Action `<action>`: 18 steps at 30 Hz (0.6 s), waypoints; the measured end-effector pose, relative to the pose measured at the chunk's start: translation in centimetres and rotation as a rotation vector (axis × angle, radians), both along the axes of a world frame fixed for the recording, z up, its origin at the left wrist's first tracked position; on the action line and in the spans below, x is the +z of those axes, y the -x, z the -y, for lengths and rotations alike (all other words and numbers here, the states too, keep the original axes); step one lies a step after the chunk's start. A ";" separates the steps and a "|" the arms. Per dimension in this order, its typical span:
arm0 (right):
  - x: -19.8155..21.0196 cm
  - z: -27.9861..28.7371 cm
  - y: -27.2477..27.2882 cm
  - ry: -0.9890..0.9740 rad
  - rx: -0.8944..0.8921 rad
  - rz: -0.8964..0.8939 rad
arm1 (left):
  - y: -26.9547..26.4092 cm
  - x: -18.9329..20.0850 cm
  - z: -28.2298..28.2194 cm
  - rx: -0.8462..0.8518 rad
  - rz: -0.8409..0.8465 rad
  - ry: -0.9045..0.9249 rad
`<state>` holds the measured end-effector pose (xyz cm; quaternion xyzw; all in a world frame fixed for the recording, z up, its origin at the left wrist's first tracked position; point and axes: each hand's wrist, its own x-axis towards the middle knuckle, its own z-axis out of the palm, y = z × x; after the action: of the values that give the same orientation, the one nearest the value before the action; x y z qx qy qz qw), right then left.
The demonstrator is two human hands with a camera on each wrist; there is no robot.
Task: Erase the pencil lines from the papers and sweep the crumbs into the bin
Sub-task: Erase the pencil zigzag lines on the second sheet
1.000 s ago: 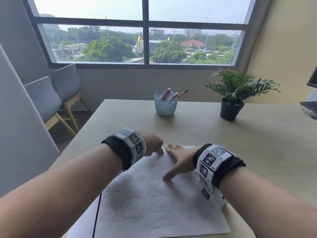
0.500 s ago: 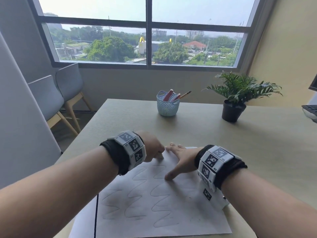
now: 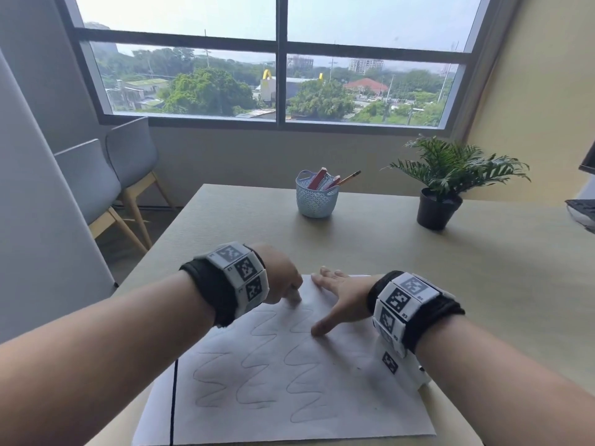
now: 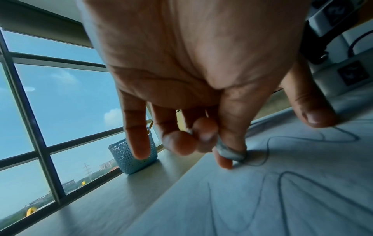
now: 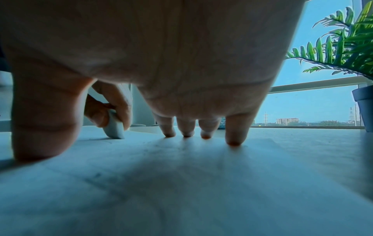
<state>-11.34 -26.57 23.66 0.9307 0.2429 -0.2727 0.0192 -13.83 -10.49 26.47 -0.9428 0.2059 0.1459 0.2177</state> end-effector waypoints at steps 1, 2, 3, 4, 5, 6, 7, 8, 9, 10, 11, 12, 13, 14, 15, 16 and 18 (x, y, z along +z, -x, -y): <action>0.0 0.0 0.0 -0.002 -0.001 0.000 | -0.2 0.0 -0.1 0.013 0.010 -0.005; 0.0 0.0 0.0 -0.007 -0.003 -0.002 | -0.4 0.1 -0.1 0.037 0.021 0.001; 0.0 0.0 0.0 -0.012 -0.004 -0.004 | -0.6 0.0 -0.1 0.059 0.033 0.013; 0.0 0.0 -0.1 -0.016 -0.005 -0.005 | -0.7 0.1 -0.1 0.071 0.043 0.030; 0.0 0.0 0.0 -0.018 -0.006 -0.006 | -0.6 0.1 0.0 0.070 0.046 0.044; -0.1 0.1 0.0 -0.017 -0.006 -0.009 | -0.4 0.0 0.0 0.065 0.039 0.054; 0.0 0.1 0.0 -0.016 -0.005 -0.012 | -0.1 0.0 -0.1 0.058 0.021 0.056; 0.0 0.0 0.0 -0.014 -0.003 -0.013 | 0.2 -0.1 -0.1 0.051 -0.005 0.051; 0.0 0.0 0.0 -0.013 -0.001 -0.013 | 0.6 -0.2 -0.2 0.047 -0.031 0.040; 0.0 0.0 0.0 -0.013 0.000 -0.011 | 0.8 -0.1 -0.2 0.046 -0.050 0.028; 0.1 0.0 0.0 -0.014 -0.001 -0.008 | 1.0 -0.1 -0.3 0.048 -0.058 0.020; 0.1 0.0 0.0 -0.016 -0.001 -0.007 | 1.0 0.0 -0.4 0.056 -0.061 0.026; 0.1 0.0 0.0 -0.017 -0.003 -0.008 | 0.9 0.1 -0.5 0.064 -0.059 0.042; 0.0 0.0 0.0 -0.017 -0.005 -0.009 | 0.7 0.1 -0.6 0.073 -0.052 0.062; 0.0 0.0 0.0 -0.016 -0.005 -0.011 | 0.5 0.1 -0.6 0.082 -0.039 0.077; 0.0 0.0 0.0 -0.016 -0.006 -0.011 | 0.3 0.1 -0.7 0.093 -0.021 0.089; 0.0 -0.1 0.0 -0.016 -0.004 0.000 | 0.3 0.0 -0.6 0.105 0.013 0.095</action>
<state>-11.37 -26.52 23.70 0.9313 0.2432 -0.2709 0.0110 -14.16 -9.85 26.45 -0.9625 0.1616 0.1410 0.1663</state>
